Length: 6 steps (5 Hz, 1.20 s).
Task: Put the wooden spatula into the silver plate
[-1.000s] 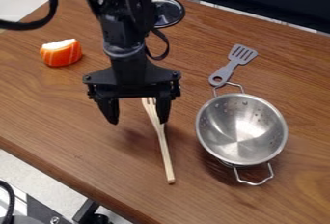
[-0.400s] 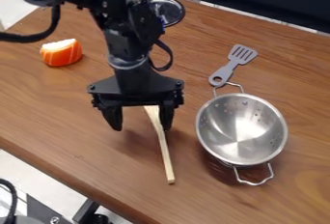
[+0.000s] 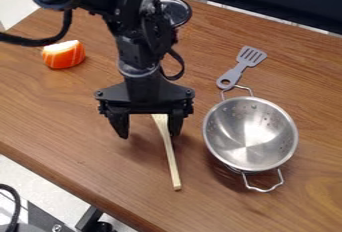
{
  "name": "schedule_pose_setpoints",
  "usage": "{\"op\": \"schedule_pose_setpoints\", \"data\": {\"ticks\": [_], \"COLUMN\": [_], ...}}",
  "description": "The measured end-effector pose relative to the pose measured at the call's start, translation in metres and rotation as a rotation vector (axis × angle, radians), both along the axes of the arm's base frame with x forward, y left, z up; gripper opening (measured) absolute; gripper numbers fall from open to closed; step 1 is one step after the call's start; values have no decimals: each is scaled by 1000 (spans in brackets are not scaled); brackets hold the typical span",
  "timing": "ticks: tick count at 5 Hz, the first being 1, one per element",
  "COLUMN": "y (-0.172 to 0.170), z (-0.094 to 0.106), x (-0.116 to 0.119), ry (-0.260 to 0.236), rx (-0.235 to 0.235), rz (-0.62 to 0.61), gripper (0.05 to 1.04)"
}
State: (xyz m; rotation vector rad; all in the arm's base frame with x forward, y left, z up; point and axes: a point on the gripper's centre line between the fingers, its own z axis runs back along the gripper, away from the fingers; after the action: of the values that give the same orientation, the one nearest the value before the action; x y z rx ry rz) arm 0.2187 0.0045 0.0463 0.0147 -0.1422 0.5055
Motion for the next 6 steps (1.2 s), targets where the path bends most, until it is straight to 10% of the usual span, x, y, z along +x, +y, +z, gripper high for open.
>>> {"op": "schedule_pose_setpoints", "data": {"ticks": [3,6], "y": [-2,4], "z": [-11,-8], "x": [0,7], "ry": [41,26], "rx": [32,23], "rz": [-44,-15], "gripper": [958,170]}}
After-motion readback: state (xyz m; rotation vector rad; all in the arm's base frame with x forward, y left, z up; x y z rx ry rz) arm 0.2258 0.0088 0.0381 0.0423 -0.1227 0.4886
